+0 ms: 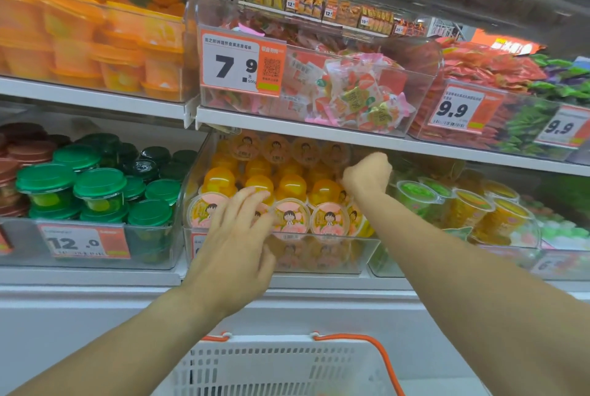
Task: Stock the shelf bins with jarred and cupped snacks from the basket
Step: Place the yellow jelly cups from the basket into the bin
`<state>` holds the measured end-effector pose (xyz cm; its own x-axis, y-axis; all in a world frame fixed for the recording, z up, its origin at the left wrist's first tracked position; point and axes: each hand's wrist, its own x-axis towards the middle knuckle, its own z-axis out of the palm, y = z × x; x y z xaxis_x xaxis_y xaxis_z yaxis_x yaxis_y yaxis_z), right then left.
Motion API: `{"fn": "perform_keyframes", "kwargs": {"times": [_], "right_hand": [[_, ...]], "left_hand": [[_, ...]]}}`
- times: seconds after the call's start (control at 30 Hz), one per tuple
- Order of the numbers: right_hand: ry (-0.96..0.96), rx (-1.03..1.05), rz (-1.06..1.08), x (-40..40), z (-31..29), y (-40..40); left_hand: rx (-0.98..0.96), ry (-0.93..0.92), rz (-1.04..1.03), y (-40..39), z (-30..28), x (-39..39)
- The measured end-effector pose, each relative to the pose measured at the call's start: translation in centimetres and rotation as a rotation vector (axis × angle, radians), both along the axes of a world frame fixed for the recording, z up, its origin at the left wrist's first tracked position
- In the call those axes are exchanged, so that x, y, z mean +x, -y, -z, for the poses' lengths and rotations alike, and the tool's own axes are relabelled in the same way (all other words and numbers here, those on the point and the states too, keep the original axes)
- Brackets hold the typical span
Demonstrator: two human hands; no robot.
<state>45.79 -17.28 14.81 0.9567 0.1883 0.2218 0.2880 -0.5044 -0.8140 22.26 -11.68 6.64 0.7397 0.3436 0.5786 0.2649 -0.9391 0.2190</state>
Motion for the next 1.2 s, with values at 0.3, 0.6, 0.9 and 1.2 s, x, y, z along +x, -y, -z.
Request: {"fn": "perform_keyframes", "kwargs": {"times": [0.3, 0.6, 0.9, 1.2], "right_hand": [[0.351, 0.228, -0.517, -12.1, 13.9, 9.8], [-0.49, -0.949, -0.727, -15.5, 37.8, 21.6], [-0.328, -1.281, -0.733, -14.6, 40.6, 22.8], [-0.416, -1.036, -0.687, -14.7, 41.9, 17.9]], "left_hand": [[-0.331, -0.761, 0.116, 4.6, 6.2, 0.3], [-0.695, -1.191, -0.262, 8.3, 28.4, -5.0], [-0.792, -1.074, -0.214, 7.8, 36.3, -2.8], [-0.951, -0.828, -0.297, 8.0, 36.8, -3.1]]}}
